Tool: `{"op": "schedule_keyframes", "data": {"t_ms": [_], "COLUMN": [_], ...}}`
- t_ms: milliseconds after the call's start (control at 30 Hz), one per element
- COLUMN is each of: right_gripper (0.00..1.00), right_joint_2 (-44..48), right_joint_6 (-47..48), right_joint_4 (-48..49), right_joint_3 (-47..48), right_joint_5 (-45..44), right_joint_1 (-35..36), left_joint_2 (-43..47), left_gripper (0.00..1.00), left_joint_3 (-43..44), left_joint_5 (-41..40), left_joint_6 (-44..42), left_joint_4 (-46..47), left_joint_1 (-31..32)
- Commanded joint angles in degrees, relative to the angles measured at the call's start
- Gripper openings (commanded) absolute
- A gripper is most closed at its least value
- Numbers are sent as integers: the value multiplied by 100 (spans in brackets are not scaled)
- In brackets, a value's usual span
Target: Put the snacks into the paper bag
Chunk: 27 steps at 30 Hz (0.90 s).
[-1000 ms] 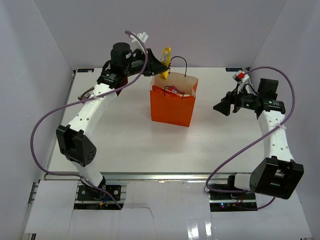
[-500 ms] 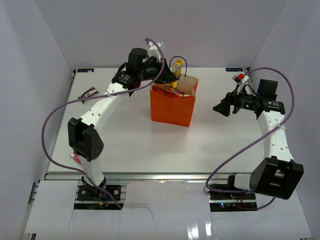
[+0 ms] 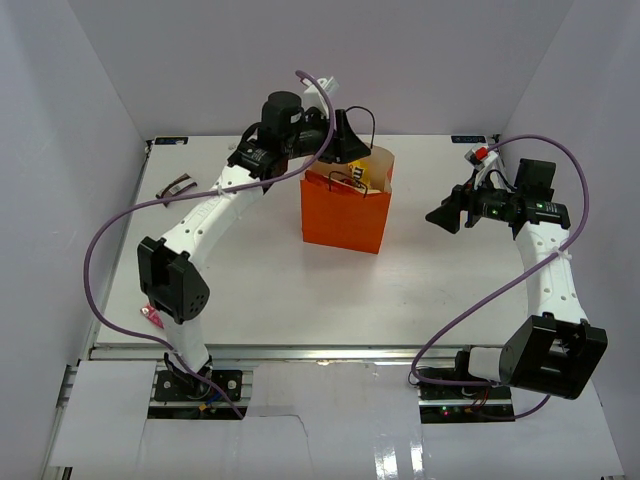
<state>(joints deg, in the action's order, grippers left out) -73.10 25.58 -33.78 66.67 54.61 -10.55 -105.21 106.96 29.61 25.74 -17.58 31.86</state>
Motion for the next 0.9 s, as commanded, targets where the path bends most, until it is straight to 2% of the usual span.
{"op": "schedule_keyframes", "data": {"t_ms": [0,167,200,300,333,400,433,500,533,600,633,767,800,833,867], "right_gripper": [76,76,76,76,76,76,76,76,76,76,76,76,76,76,76], "right_joint_2": [121,121,138,121,112,77,24,-37,-46,-73,-81,-108,-108,-117,-117], "right_joint_6": [-10,78,87,122,122,114,87,70,70,70,78,175,192,201,219], "right_joint_4": [12,-67,-59,-41,-24,12,29,64,65,99,117,126,126,135,126], "right_joint_3": [30,-5,-31,-154,-181,-243,-260,-260,-252,-243,-251,-313,-356,-374,-392], "right_joint_5": [155,111,94,85,85,111,111,111,103,85,68,-3,-12,-12,-29], "right_joint_1": [-35,-26,-35,-27,-26,-27,-26,-26,-26,-26,-18,-18,-26,-26,-18], "left_joint_2": [281,1334,1597,2853,3144,3822,3963,4131,4122,3956,3877,3271,3131,2816,2639], "left_gripper": [61,66,68,77,79,79,79,81,82,82,82,86,86,86,86], "left_joint_3": [465,231,3,-1533,-2408,-3186,-3816,-4330,-4759,-5104,-5262,-5912,-6019,-6107,-6151], "left_joint_5": [-261,-1946,-2602,-3730,-3717,-3149,-2954,-2304,-1805,-1581,-1676,-2352,-2424,-2546,-2582], "left_joint_6": [-103,-464,-456,-19,201,850,1037,1415,1834,2459,3167,5005,5316,5893,6116], "left_joint_4": [27,-623,-693,-790,-825,-913,-957,-931,-748,-528,-222,745,1400,1694,2045], "left_joint_1": [22,-30,-65,-398,-956,-1758,-2580,-3427,-4067,-4493,-4739,-4864,-4856,-4856,-4864]}}
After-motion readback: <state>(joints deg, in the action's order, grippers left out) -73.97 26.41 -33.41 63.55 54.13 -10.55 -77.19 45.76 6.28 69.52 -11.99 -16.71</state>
